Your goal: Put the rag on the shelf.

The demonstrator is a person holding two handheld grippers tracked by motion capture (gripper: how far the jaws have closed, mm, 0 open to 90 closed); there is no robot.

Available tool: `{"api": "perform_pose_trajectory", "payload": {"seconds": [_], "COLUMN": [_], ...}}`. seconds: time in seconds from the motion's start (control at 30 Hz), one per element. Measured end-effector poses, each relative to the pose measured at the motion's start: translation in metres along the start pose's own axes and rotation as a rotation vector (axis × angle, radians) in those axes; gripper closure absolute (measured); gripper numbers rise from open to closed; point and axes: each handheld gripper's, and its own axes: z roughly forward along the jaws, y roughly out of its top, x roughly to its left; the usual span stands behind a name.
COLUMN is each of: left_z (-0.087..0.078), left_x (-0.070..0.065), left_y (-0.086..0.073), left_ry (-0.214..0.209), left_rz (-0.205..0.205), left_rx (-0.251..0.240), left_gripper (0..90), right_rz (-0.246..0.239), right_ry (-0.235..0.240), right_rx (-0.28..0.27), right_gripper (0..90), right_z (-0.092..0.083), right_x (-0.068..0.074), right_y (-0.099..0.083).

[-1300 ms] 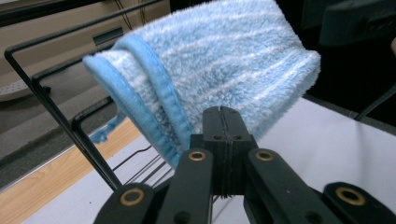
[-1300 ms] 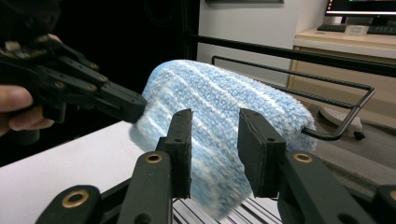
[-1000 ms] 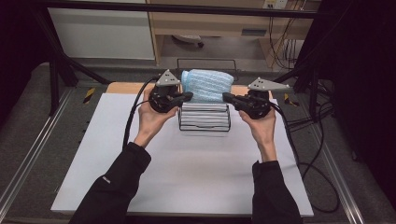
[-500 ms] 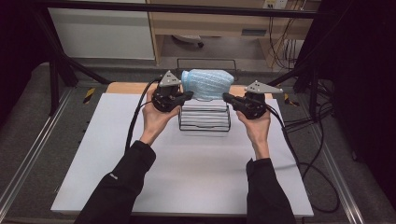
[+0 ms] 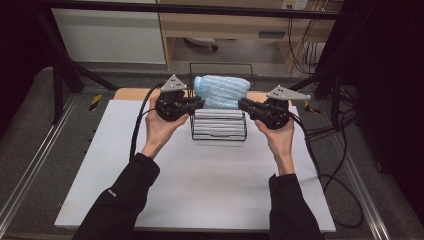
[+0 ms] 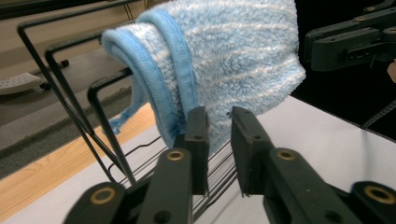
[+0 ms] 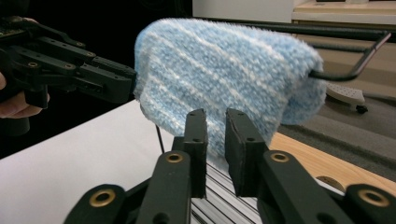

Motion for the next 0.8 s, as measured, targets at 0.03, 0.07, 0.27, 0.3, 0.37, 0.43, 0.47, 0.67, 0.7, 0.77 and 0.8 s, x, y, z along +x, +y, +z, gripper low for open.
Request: {"api": "perform_pose_trajectory", "payload": {"seconds": [0.03,0.07,0.27,0.3,0.37,0.43,0.47,0.67,0.7,0.77,0.8], "left_z": [-0.004,-0.006,-0.023,-0.026,-0.032,-0.036,-0.038,-0.048,-0.05,-0.054,-0.056], "left_x": [0.0,0.0,0.001,0.001,0.002,0.004,0.005,0.011,0.013,0.014,0.014], "left_y": [0.001,0.002,0.004,0.003,0.001,-0.002,-0.004,-0.023,-0.026,-0.035,-0.039], "left_ry": [0.004,0.005,0.003,0.007,0.017,0.017,0.016,0.018,0.015,0.015,0.018], "left_rz": [0.0,0.001,-0.01,-0.009,-0.006,-0.014,-0.017,-0.036,-0.043,-0.046,-0.045], "left_rx": [-0.004,-0.005,0.009,0.012,0.017,0.024,0.028,0.051,0.054,0.063,0.068], "left_gripper": [72.5,70.6,58.9,56.9,53.4,48.8,47.0,35.0,32.7,29.2,27.5], "right_rz": [-0.001,-0.002,0.008,0.015,0.024,0.027,0.027,0.025,0.026,0.016,0.01], "right_ry": [-0.002,0.0,-0.002,-0.002,-0.007,-0.018,-0.021,-0.023,-0.019,-0.011,-0.011], "right_rx": [-0.002,-0.003,-0.009,-0.006,-0.003,-0.006,-0.004,0.016,0.019,0.024,0.024], "right_gripper": [75.7,74.4,56.8,54.0,47.2,39.5,36.5,14.5,13.2,9.9,9.1], "right_z": [-0.001,-0.002,-0.011,-0.012,-0.016,-0.02,-0.021,-0.028,-0.029,-0.03,-0.03], "right_x": [0.001,0.003,0.009,0.01,0.011,0.012,0.012,0.015,0.016,0.018,0.019], "right_y": [0.002,0.004,0.015,0.016,0.018,0.02,0.02,0.015,0.013,0.008,0.004]}}
